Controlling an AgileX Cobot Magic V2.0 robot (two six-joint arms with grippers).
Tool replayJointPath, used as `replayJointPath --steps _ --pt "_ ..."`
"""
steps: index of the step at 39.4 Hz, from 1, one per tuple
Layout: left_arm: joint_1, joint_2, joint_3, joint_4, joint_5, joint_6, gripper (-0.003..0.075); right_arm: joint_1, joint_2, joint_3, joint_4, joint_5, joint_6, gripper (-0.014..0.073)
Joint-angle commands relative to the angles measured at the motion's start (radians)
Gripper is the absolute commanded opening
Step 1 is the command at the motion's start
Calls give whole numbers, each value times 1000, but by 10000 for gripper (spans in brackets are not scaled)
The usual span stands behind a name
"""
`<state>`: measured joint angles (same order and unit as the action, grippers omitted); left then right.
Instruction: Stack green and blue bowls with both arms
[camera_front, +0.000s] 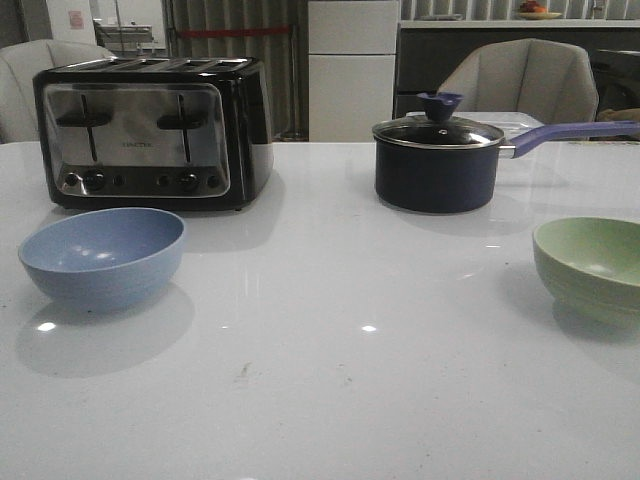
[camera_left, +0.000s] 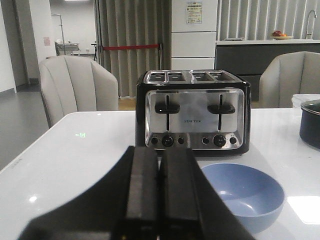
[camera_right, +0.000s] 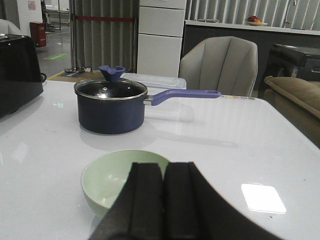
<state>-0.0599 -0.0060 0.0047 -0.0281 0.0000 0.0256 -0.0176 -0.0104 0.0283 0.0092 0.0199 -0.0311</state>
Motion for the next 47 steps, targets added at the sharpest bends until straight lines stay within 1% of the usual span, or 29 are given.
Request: replayJointPath --steps 1,31,37,40,43,47 --pt "-6 -16 6 -4 -89 -11 98 -1 -19 -5 -9 -85 -1 36" --pt "-6 -16 6 -4 -89 -11 98 -1 -19 -5 -9 -85 -1 36" --pt "-6 -16 6 -4 -105 -11 98 -1 -19 -5 -9 -95 -1 36" --pt "-6 -16 2 -4 -136 -11 98 -1 -19 -8 -9 -118 -1 36" --pt "-6 -16 -19 -4 -151 -11 98 1 -19 -34 -9 -117 -1 36" --pt "-6 -16 -87 -4 -135 -11 98 1 -19 -116 -9 -80 -1 36"
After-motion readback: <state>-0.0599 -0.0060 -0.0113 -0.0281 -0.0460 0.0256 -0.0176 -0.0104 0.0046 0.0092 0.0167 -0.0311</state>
